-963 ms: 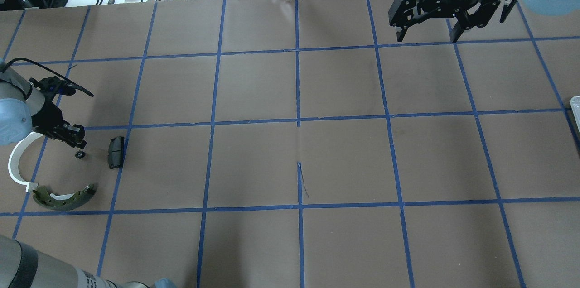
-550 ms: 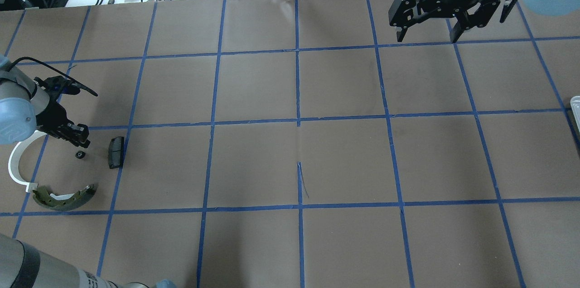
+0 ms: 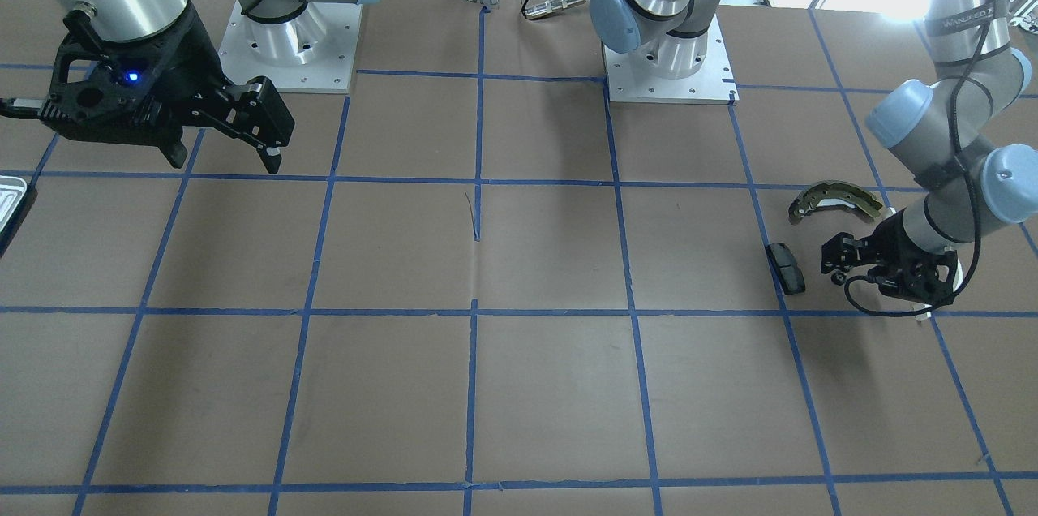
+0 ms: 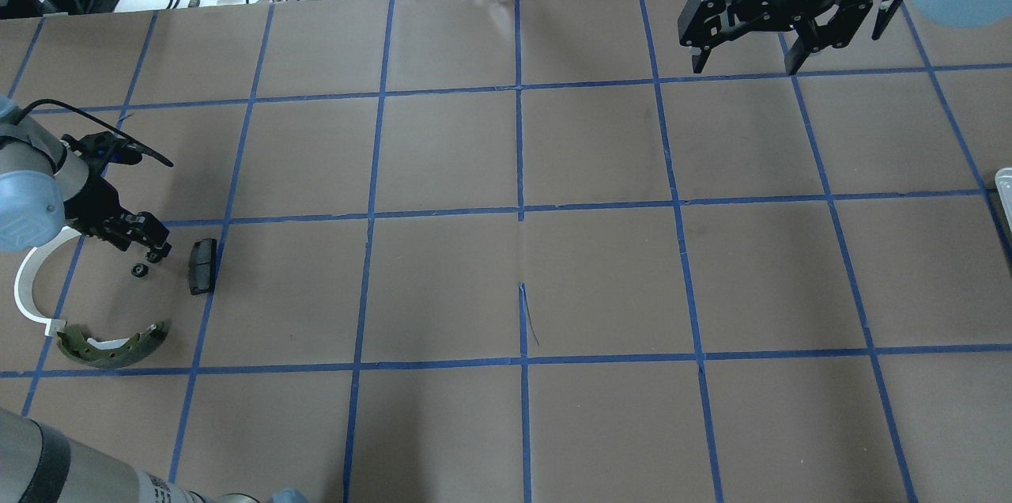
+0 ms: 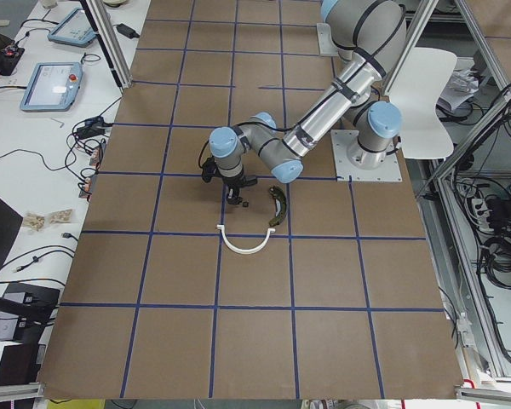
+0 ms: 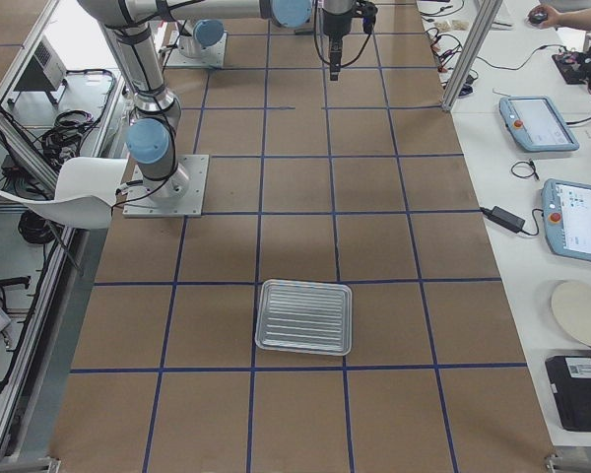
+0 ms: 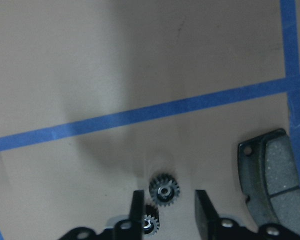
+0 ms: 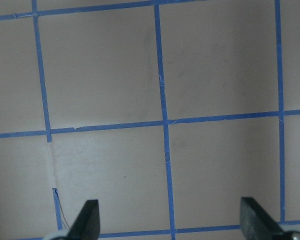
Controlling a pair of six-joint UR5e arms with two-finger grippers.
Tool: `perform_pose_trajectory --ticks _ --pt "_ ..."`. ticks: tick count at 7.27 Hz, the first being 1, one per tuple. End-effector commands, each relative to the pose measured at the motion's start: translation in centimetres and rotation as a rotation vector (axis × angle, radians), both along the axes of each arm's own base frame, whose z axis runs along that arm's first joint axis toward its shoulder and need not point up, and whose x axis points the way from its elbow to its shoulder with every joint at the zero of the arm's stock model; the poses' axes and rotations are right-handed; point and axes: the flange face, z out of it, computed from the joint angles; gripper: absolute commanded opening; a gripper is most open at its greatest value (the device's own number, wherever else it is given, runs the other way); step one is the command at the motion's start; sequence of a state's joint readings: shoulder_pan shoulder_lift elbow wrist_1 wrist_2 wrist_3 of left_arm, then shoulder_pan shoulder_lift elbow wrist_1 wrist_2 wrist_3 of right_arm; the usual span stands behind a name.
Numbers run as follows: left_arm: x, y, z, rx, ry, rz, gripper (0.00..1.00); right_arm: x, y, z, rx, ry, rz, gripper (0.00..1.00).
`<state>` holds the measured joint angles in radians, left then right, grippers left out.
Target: Place bearing gear from tray to pile
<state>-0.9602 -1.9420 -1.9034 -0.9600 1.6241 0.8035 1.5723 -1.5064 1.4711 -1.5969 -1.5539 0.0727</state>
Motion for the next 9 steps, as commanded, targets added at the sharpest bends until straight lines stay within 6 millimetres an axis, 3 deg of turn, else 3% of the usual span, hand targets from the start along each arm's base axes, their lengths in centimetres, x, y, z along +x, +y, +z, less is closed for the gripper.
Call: perform_pose_trajectory --ticks 1,3,5,7,8,9 --pt "-1.1 -0.9 3.3 -0.061 -0.017 0.034 0.96 0.0 0.0 0.0 -0.002 0.0 0.001 1.0" --pt "-10.2 -3.5 8.5 -0.116 -0.045 0.054 0.98 0.0 0.0 0.0 -0.002 0.0 -0.001 1.0" --pt "-17.5 -3.5 15.3 -0.119 -0.035 0.133 1.0 0.0 0.0 0.0 -0.002 0.0 -0.001 1.0" --pt "-26.9 -2.4 22.6 -0.115 -0.047 0.183 1.0 0.0 0.0 0.0 0.0 0.0 -0.001 1.0" --pt "-29.2 -1.6 26.2 -0.13 -0.044 0.184 1.0 0.0 0.0 0.0 -0.001 0.0 -0.001 1.0" --pt "-29.7 -1.0 29.1 -0.101 -0.037 0.191 1.0 0.0 0.0 0.0 0.0 0.0 -0.001 1.0"
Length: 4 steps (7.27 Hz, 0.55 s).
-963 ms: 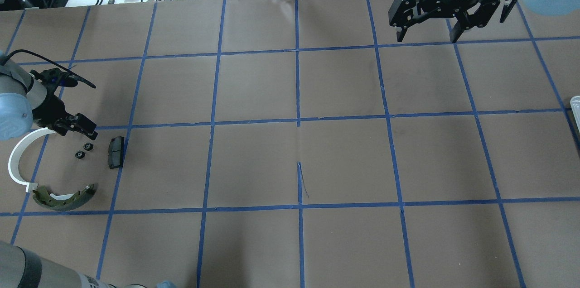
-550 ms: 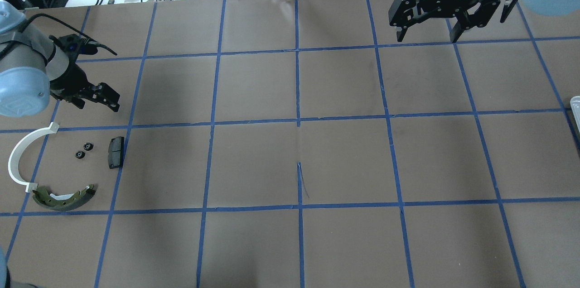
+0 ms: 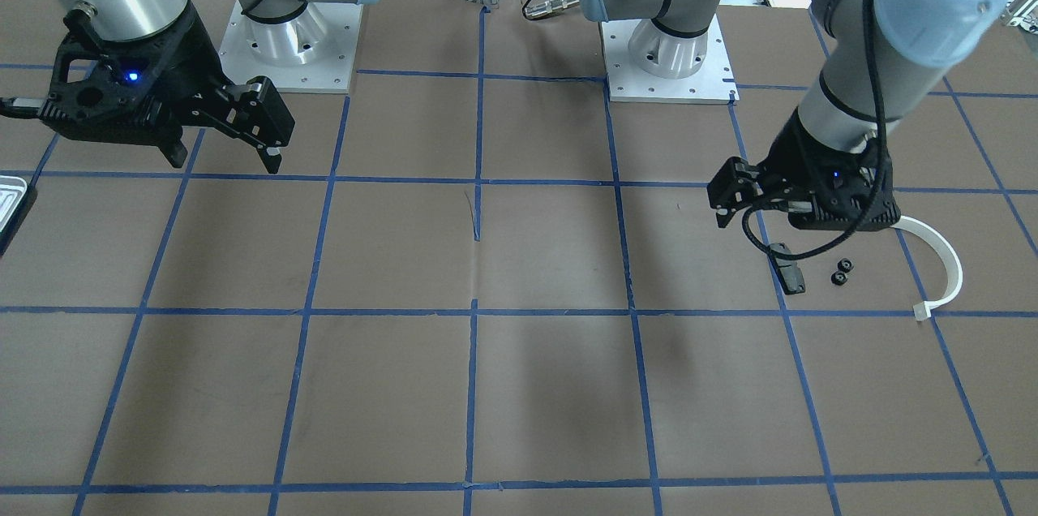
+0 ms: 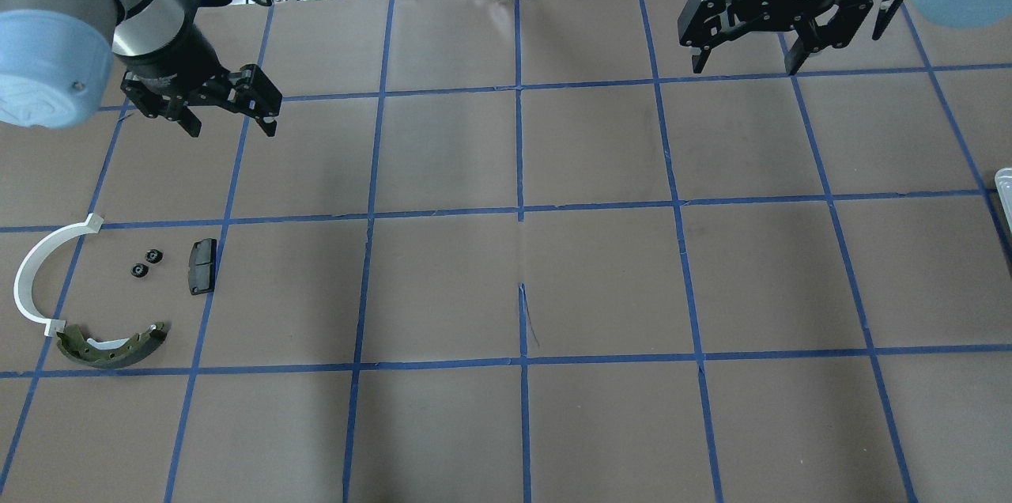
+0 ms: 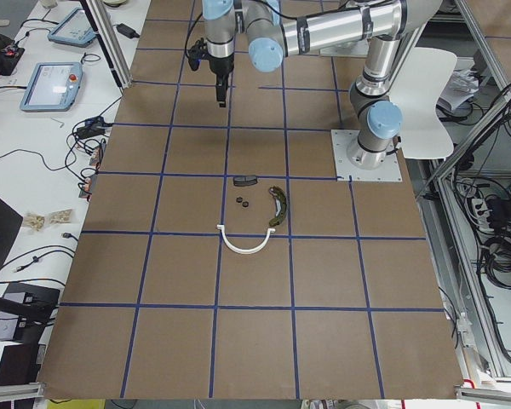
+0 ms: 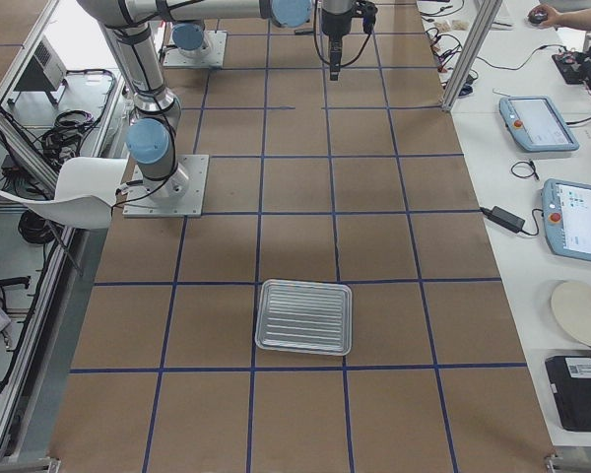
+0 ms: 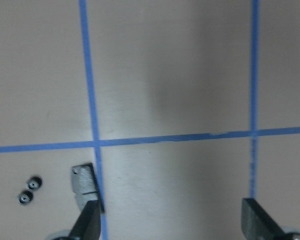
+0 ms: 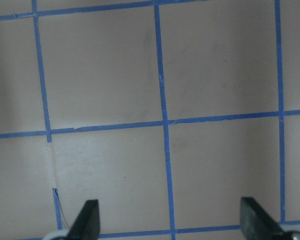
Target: Place bearing gear from tray to pile
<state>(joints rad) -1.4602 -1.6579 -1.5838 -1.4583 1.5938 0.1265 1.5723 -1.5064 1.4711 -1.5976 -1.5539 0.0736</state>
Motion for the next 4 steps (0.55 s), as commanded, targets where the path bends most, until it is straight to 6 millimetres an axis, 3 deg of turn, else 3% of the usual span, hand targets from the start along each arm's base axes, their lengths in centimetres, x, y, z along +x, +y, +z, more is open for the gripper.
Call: perform_pose_trajectory --ticks 1,2,4 --pt "-2.0 2.0 6.9 0.011 0.009 0.014 1.0 0.0 0.0 0.0 0.001 0.0 0.0 1.0" --pt "-2.1 2.7 8.3 -0.019 0.002 0.001 1.0 0.0 0.0 0.0 -0.001 0.001 0.0 1.0" --pt "-2.3 1.9 7.0 -0.029 0.009 0.013 1.0 0.0 0.0 0.0 -0.001 0.001 0.0 1.0"
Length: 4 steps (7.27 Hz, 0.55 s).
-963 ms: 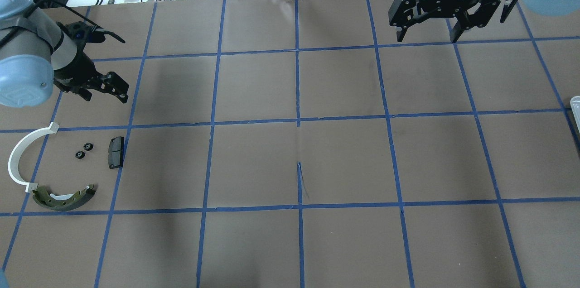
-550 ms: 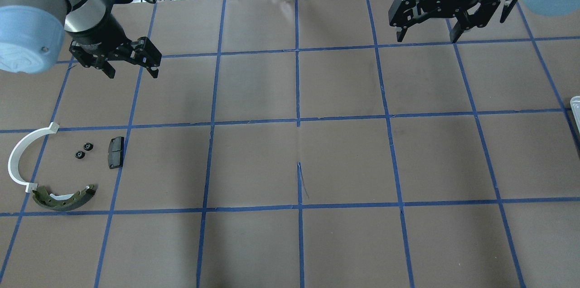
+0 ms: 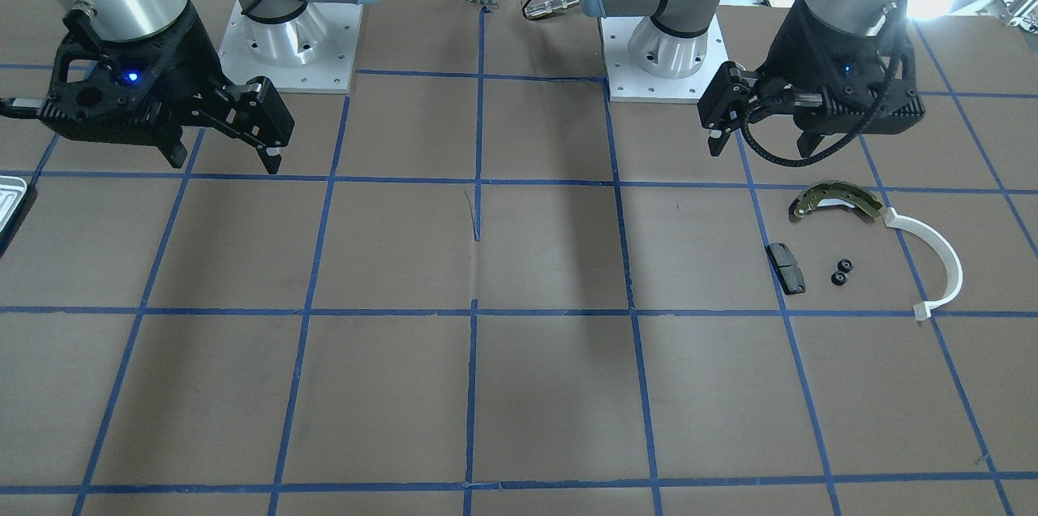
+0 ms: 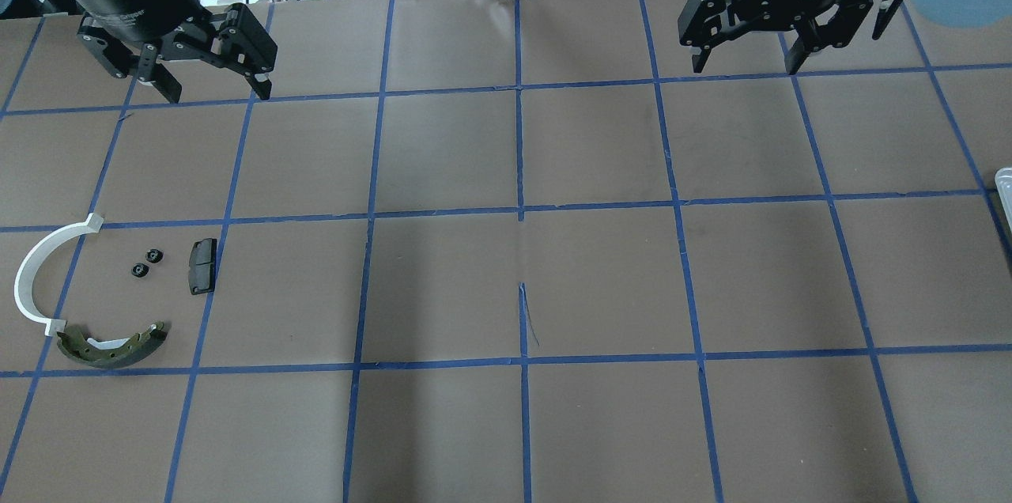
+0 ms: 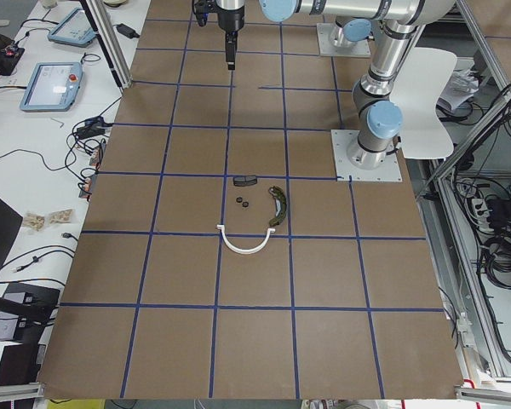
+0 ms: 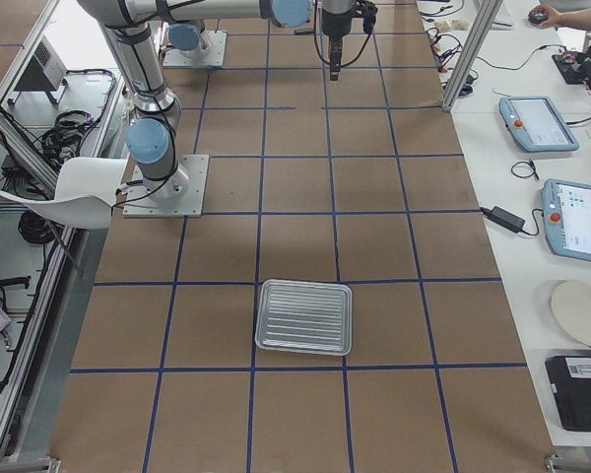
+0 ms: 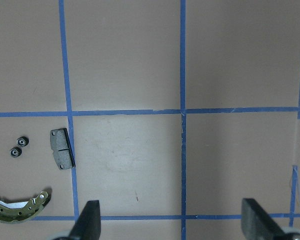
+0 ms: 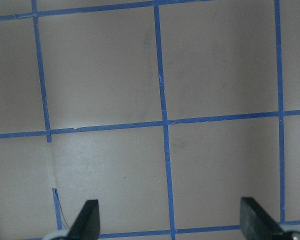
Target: Place bearing gear from tray to pile
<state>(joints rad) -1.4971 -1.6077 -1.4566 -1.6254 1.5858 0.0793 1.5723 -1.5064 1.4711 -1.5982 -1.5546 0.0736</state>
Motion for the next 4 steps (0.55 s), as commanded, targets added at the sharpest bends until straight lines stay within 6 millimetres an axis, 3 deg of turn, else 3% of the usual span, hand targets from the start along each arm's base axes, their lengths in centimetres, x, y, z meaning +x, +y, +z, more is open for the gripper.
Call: perform_pose_trajectory --ticks 1,4 --pt "-0.7 0.1 -0.2 -0.016 0.005 -0.001 1.0 0.0 0.0 0.0 0.001 0.001 0.0 1.0" --pt "-3.4 0.0 -0.1 -0.019 0.005 0.016 1.0 0.0 -0.1 -0.1 0.0 0.001 0.0 1.0"
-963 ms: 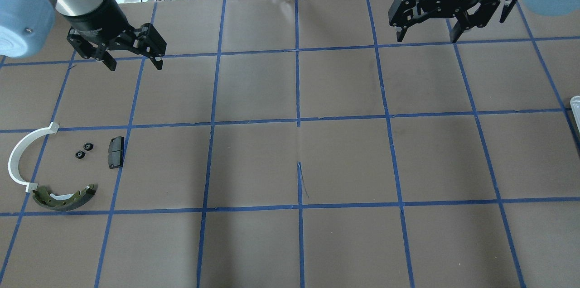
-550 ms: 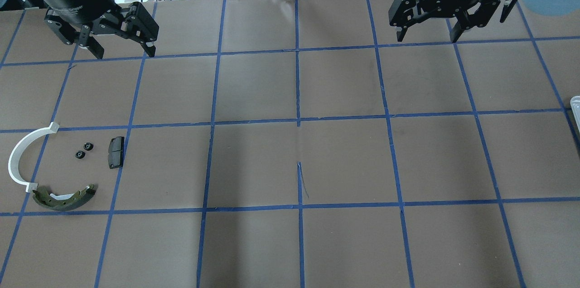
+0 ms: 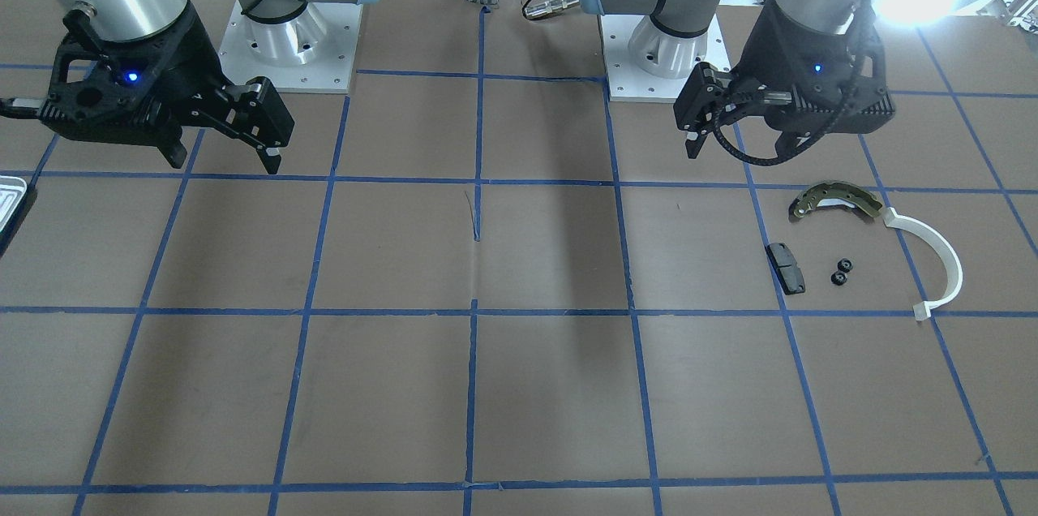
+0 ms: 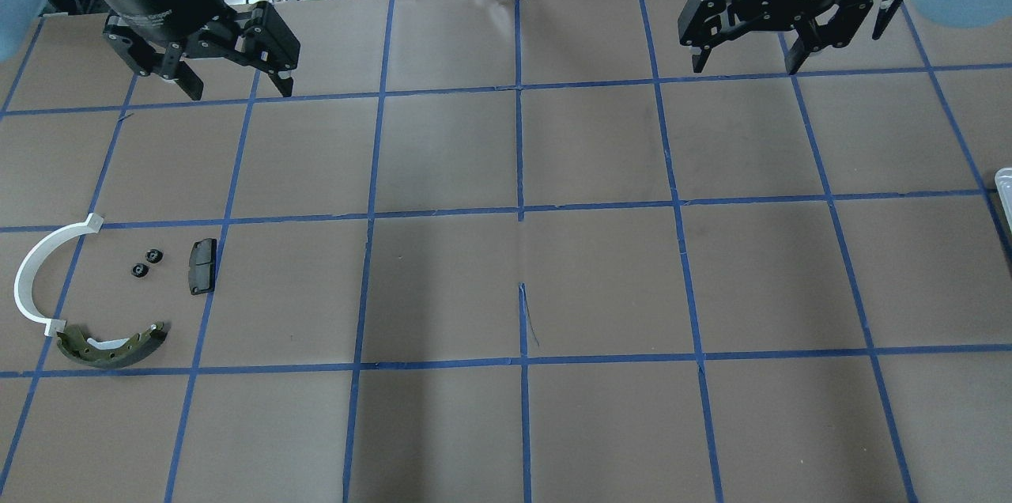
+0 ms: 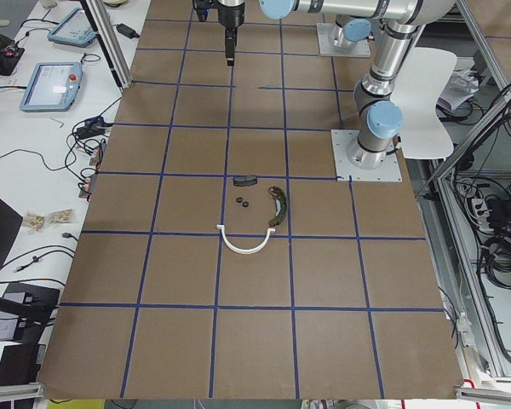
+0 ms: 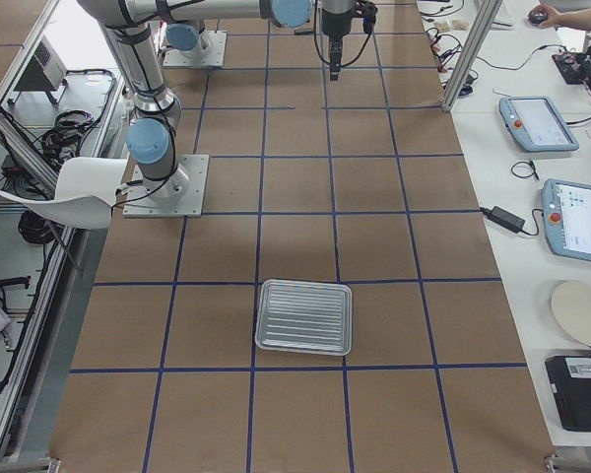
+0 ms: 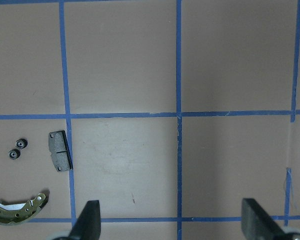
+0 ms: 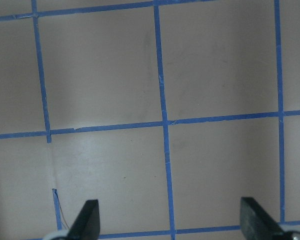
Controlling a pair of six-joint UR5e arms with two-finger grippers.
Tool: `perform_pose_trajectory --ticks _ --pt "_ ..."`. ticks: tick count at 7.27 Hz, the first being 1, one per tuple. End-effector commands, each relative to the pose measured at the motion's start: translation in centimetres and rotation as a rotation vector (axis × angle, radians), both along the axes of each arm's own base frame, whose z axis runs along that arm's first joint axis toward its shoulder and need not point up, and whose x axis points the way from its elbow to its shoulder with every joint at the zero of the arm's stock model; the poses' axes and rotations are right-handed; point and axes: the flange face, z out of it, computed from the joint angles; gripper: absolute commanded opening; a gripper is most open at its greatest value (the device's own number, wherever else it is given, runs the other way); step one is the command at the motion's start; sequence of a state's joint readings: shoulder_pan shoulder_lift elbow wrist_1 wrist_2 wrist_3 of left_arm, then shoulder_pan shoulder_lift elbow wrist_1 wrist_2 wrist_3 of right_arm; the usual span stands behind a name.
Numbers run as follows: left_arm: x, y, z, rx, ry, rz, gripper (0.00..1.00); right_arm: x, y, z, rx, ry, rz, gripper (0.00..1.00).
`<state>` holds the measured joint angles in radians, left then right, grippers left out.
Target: Place bearing gear from tray to pile
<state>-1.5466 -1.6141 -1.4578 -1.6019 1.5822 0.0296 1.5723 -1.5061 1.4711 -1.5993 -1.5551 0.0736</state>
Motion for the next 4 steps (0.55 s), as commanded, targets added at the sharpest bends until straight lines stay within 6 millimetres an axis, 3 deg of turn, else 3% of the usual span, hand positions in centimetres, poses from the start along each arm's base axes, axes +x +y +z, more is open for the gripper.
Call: perform_pose_trajectory --ticks 1,4 --pt "-0.81 0.43 0.41 -0.002 -0.003 0.016 1.0 0.0 -0.09 -0.01 -0.004 0.0 0.002 1.0" --pt "-0.85 0.65 0.22 0.006 -0.007 0.018 1.0 0.0 -0.09 -0.01 -0.004 0.0 0.002 1.0"
